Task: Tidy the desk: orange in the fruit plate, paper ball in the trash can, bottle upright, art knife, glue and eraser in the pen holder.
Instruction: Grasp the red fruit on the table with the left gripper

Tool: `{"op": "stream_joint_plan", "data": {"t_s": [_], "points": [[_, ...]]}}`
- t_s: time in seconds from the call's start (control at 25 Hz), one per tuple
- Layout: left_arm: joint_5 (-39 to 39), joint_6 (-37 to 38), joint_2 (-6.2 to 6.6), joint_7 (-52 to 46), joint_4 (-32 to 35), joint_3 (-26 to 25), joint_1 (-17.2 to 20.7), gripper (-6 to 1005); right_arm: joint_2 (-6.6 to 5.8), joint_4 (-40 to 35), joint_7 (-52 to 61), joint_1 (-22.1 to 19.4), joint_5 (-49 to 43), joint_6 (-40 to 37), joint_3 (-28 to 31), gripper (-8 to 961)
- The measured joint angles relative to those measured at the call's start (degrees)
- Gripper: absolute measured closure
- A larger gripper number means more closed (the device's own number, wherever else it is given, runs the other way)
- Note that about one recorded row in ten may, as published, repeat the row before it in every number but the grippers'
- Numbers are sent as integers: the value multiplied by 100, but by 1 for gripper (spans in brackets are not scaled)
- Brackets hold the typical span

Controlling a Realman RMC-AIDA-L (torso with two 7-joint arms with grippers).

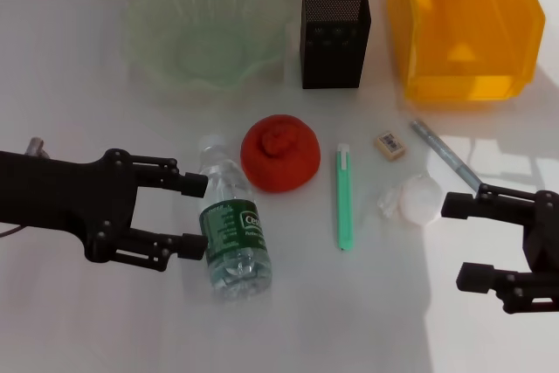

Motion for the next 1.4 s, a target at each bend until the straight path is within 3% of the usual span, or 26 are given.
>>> {"op": "stream_joint_plan", "data": {"t_s": [0.2,0.56,0.68,0.72,0.84,0.92,0.96,1.0,1.28,1.32,1.4], "points": [[33,126,-16,36,3,5,-10,227,125,3,-2,89,-4,128,-60,147],[44,108,-16,30,2,-23,-5,226,141,102,-4,193,-3,363,-269,148],[23,-118,-134,-11,-11,-362,11,227,142,102,-6,182,19,415,-267,148],[28,-364,-249,-15,20,-559,18,227,141,109,-6,144,29,487,-242,148],[26,-744,-349,-4,33,-584,16,227,141,168,-6,91,33,572,-226,148],[28,-1405,-538,47,58,-545,-31,226,138,244,-7,19,40,675,-211,148],[28,-1405,-538,47,58,-545,-31,226,138,244,-7,19,40,675,-211,148],[23,-1806,-630,134,13,-415,-107,226,139,263,-7,-41,45,755,-208,148],[-475,-2705,-672,625,-594,311,-501,226,142,394,-7,-126,49,965,-211,148],[-655,-3066,-687,722,-669,647,-600,226,142,412,-7,-129,52,988,-211,147],[-655,-3066,-687,722,-669,647,-600,226,141,433,-6,-130,54,1005,-211,147]]}}
